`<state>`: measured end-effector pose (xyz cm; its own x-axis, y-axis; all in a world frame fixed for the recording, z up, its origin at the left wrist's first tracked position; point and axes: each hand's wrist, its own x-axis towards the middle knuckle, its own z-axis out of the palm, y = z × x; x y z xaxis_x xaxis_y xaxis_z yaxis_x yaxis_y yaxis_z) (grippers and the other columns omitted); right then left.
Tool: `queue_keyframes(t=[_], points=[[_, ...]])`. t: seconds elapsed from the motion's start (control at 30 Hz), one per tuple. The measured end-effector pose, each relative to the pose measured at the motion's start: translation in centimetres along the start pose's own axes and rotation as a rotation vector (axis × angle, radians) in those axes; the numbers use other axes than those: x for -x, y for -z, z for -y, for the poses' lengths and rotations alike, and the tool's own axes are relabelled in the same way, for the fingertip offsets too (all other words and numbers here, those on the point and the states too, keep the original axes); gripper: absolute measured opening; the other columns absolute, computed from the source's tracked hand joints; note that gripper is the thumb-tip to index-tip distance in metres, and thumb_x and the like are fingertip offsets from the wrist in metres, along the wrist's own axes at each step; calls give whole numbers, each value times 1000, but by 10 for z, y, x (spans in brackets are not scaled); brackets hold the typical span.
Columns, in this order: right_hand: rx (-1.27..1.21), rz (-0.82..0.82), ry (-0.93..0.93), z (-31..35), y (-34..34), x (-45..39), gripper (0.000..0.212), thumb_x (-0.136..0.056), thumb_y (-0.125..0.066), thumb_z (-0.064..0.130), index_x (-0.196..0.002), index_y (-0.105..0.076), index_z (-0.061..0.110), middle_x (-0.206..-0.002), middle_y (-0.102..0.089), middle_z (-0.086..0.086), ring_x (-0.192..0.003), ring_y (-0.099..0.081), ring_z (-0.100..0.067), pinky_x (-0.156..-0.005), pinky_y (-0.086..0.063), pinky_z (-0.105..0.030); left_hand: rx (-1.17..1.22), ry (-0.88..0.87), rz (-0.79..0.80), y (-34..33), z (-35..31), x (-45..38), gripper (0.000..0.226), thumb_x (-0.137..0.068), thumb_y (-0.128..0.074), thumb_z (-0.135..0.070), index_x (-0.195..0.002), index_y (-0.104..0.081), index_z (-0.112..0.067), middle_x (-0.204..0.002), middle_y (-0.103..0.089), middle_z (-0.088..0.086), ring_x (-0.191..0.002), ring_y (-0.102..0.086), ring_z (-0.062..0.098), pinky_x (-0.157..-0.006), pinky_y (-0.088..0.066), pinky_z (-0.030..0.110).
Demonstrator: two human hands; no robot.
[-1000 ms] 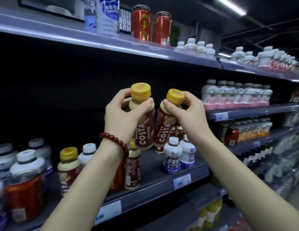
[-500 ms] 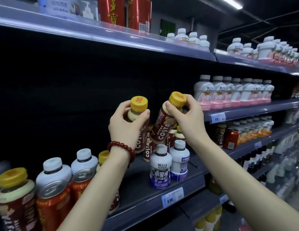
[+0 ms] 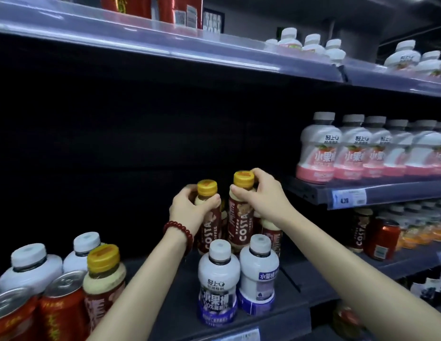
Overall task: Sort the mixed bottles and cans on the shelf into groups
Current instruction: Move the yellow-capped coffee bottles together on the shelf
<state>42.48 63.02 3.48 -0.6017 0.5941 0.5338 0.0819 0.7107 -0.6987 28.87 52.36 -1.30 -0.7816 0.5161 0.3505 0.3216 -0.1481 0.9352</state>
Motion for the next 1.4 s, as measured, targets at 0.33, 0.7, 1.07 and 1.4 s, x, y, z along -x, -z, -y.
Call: queue_keyframes(t=[0.33,0.7,1.07,1.4], points=[[297,126,-36,-43,-17,-7,44,-74,-77,40,-104,-64,12,-91,-66,-1,-86,-60,-15,-68,-43,-24,-151,170,119,-17,33,-16,58,-36,-87,-48,-88,-69,-29,-94,-74,5,-91,-71,26,-84,-57,47],[429,195,-155,-52,-16,1,55,-74,-78,43,-117,-60,13,-109,-66,-8,-101,-64,-26,-85,-56,-45,-350,123,175,-23,37,-6,41,-50,-86,-47,-77,-58,-35,-81,-64,-12,-76,-61,2,-57,-44,14],[384,114,-57,-49,-17,11,43,-78,-76,28,-113,-63,6,-108,-68,-11,-97,-65,-23,-80,-55,-32,-355,222,263,-14,30,-8,57,-62,-84,-37,-110,-63,-15,-101,-72,6,-97,-68,21,-93,-53,40],[516,24,99,-32,-19,10,45,-86,-66,40,-124,-61,15,-121,-59,-4,-110,-60,-24,-77,-50,-31,-407,139,248,-10,4,15,53,-77,-69,-44,-121,-60,-15,-108,-66,-5,-102,-62,13,-92,-50,30]])
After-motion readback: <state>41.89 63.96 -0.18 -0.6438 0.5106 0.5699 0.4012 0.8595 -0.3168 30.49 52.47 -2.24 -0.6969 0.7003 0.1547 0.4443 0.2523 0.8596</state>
